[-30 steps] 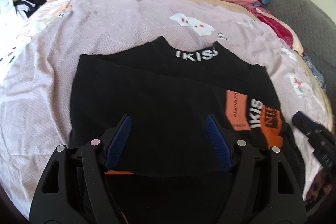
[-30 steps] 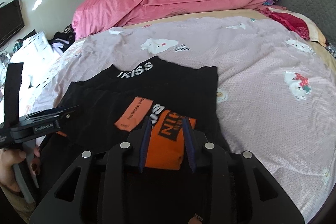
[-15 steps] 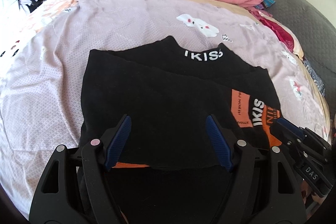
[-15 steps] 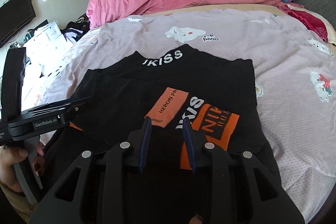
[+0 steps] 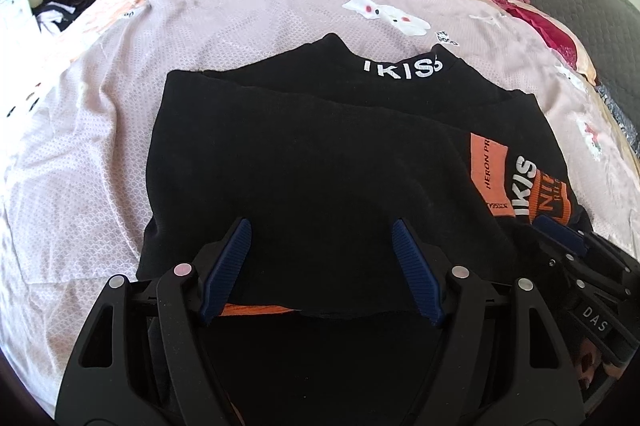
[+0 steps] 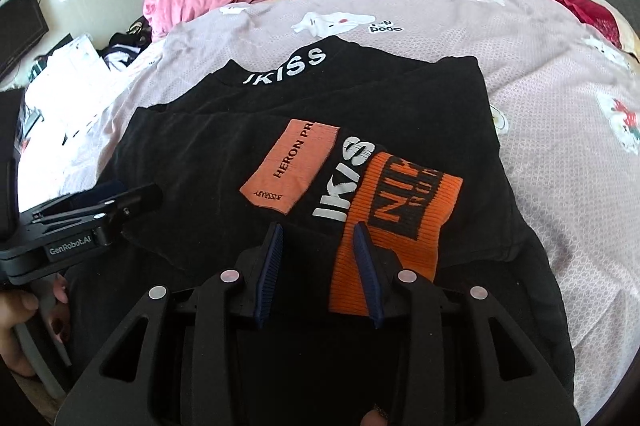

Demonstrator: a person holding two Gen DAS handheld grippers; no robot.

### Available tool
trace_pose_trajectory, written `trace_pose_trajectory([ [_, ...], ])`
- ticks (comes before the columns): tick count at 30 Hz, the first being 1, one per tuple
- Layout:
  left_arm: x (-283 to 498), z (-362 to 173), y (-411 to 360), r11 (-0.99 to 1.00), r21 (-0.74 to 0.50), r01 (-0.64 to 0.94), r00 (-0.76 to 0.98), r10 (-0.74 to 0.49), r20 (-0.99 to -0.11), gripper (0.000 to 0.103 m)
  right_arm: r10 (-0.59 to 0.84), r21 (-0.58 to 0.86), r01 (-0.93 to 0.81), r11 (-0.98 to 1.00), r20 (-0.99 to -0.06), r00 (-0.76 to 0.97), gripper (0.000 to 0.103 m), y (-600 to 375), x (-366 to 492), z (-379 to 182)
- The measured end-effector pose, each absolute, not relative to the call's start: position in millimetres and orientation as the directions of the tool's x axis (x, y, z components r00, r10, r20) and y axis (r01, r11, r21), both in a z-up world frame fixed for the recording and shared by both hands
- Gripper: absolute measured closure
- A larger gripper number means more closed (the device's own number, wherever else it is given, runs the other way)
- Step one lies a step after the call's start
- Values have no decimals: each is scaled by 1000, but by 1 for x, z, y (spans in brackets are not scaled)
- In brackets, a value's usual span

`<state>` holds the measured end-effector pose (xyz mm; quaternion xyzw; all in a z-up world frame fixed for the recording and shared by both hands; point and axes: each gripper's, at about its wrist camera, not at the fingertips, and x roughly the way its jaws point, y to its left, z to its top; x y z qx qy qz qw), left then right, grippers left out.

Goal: Fold small clothes
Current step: 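Drag the held orange cuff across the shirt body with the right gripper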

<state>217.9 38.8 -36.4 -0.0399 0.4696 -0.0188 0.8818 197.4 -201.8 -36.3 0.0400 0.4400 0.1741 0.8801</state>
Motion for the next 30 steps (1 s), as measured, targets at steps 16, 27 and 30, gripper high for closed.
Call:
trace_pose_trajectory([
  [16, 206, -23, 46, 992, -127, -15, 588, -94, -803, 37, 332, 232, -242, 942, -739, 587, 58, -206, 180, -34],
  [27, 196, -8, 60, 985, -167, -41, 624, -105, -774, 37, 331, 233, -237, 943, -732, 596, 56, -210, 174, -32],
  [30, 192, -5, 65, 983, -175, -50, 631, -104, -768, 37, 325, 231, -230, 945, -731, 600, 56, -212, 170, -31],
])
